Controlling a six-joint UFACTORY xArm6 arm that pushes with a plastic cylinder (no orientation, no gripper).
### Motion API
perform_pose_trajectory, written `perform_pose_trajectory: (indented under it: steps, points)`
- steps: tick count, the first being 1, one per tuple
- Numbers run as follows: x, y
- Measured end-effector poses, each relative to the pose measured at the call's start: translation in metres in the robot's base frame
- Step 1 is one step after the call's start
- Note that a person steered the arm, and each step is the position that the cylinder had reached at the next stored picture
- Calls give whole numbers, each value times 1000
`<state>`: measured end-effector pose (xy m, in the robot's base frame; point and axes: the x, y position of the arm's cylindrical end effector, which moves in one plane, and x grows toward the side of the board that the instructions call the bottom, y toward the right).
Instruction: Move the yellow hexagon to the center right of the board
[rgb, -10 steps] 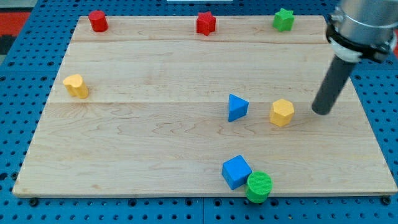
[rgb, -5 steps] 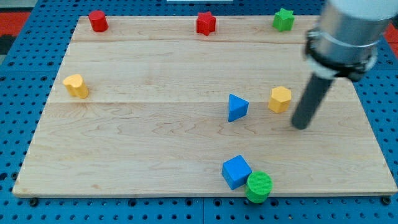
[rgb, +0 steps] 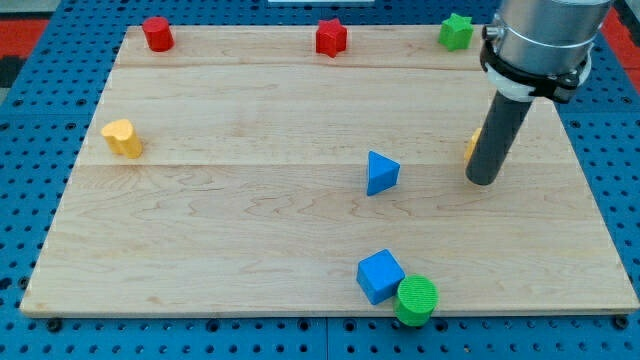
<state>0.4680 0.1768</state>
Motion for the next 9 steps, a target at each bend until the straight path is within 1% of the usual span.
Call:
perform_pose_trajectory:
  steps: [1,2,5,7,9]
  points:
    - [-36,0]
    - [-54,0]
    - [-56,4]
    - [-51,-14]
    - [-49,-13]
